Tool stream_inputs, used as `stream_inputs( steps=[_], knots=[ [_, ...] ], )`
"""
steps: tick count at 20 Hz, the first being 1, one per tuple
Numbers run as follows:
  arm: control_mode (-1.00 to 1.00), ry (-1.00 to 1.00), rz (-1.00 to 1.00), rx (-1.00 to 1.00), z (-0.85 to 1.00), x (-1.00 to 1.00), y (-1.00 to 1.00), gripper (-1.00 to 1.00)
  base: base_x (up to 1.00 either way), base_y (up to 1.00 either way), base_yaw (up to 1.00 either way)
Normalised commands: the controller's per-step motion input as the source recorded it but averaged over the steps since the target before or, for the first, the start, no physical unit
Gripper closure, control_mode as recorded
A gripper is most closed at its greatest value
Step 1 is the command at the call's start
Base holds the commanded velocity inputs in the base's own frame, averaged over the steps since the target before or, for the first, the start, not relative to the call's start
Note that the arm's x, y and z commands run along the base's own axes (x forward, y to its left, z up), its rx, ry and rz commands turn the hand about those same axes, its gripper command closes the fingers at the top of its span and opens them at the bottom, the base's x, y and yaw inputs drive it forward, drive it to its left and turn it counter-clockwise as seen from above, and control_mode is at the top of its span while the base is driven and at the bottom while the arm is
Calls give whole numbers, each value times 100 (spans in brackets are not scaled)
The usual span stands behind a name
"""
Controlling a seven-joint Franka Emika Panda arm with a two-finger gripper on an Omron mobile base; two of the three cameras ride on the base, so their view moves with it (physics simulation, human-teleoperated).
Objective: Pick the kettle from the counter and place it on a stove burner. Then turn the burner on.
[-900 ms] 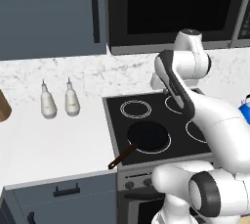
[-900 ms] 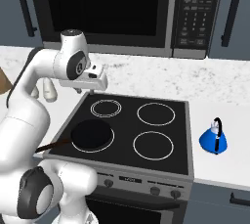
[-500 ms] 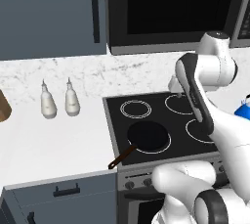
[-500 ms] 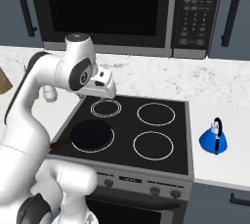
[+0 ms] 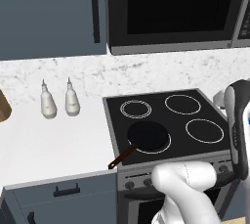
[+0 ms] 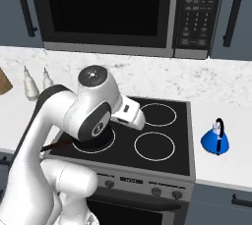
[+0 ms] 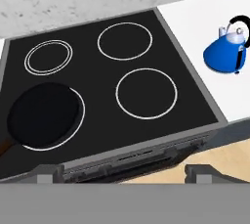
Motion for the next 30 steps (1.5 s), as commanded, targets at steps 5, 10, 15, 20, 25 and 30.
stream_inputs(
  steps=[5, 10, 15, 20, 25, 30],
  knots=[
    [-100, -2, -19, 0, 0, -32, -100, -100, 0, 0, 0],
    [-100, 0, -13, 0, 0, -8, -78, -100, 0, 0, 0],
    [-100, 0, -3, 0, 0, 0, -5, -100, 0, 0, 0],
    [-100, -1, -8, 1, 0, 3, -86, -100, 0, 0, 0],
    [-100, 0, -6, 1, -1, 29, -100, -100, 0, 0, 0],
    [-100, 4, 13, 4, -4, 61, -76, -100, 0, 0, 0]
  ],
)
